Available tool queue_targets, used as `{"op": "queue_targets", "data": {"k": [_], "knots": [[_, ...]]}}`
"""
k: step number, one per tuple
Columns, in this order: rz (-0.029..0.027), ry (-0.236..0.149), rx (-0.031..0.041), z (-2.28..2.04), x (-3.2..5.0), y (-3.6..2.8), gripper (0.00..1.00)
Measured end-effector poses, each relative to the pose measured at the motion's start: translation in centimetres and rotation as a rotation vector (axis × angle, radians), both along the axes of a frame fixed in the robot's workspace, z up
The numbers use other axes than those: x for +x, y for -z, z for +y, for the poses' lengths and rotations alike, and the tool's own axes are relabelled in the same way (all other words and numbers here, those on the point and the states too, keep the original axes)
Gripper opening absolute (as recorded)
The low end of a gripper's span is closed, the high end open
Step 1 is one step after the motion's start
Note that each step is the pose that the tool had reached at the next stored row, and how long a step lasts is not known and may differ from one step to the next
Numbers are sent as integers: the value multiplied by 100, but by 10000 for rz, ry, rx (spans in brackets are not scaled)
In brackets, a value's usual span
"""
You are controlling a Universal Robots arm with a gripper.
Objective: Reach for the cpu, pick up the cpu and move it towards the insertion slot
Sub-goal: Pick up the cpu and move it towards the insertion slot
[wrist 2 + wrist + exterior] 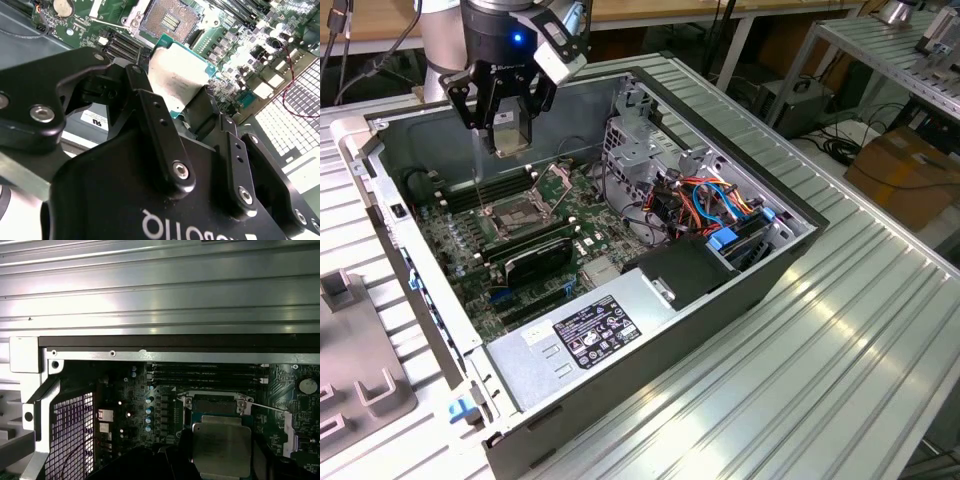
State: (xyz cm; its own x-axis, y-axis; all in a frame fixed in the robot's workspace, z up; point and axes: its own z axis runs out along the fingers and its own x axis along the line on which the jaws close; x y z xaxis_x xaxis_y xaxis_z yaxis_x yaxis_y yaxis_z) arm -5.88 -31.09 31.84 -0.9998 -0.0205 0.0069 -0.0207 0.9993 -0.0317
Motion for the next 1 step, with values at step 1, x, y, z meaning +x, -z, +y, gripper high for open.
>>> {"op": "queue_targets", "data": {"k": [1], "knots": [[0, 1, 0, 0, 0, 0, 55]]}}
